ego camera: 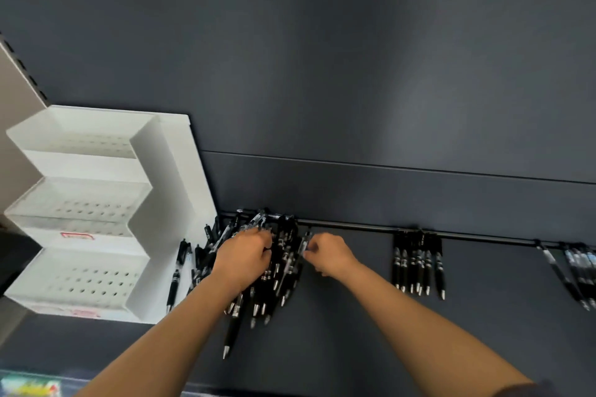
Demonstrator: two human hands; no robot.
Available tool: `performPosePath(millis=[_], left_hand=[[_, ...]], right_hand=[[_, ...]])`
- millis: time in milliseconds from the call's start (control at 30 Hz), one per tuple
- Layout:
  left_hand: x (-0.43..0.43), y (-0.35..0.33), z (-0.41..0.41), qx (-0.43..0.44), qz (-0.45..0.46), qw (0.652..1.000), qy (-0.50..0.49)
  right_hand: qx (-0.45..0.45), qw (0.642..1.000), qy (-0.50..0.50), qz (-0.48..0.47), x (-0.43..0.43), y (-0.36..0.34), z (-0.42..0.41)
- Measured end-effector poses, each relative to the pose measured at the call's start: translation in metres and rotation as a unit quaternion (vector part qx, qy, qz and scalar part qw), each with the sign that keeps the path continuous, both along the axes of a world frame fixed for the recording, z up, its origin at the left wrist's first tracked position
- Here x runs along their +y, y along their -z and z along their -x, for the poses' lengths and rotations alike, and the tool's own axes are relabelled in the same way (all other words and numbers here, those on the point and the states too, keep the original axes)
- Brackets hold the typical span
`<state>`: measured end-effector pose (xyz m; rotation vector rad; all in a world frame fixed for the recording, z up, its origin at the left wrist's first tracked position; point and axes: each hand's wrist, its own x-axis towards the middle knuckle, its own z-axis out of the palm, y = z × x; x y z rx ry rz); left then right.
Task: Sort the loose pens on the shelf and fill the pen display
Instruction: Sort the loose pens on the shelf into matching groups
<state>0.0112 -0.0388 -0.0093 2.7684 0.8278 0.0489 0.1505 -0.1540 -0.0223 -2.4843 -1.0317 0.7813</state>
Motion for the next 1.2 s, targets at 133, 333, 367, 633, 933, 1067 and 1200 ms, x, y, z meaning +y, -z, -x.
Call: performPosePath(millis=[133,333,367,633,933,1067,1200], left_hand=[[0.009,0.001,0.009,-0.012,0.000,1.000,0.009],[0.020,0.007,0.019,-0.014,0.022,0.999,0.018],[0.021,0.008,0.020,-0.012,0.027,0.999,0.020],[0.016,0.006,0.010,-0.025,0.043,0.998,0.043],[0.003,0.008,-0.003,-0.013,0.030,0.997,0.063],[-0.011,0.010,-0.012,0.026,-0.009,0.995,0.094],[-0.027,0.016,-0.020,0.103,-0.088,0.987,0.088]], right_hand=[[0.049,0.993,0.101,0.022,0.018,0.005,0.018],[0.028,0.989,0.126,0.075,0.033,0.011,0.024],[0.032,0.988,0.131,0.075,0.033,0.012,0.022],[0.026,0.983,0.178,0.034,0.030,0.009,0.005],[-0.019,0.985,0.127,0.119,0.032,0.009,0.010],[0.017,0.985,0.146,0.086,0.017,0.012,0.002],[0.032,0.985,0.161,0.050,0.003,0.012,-0.001]])
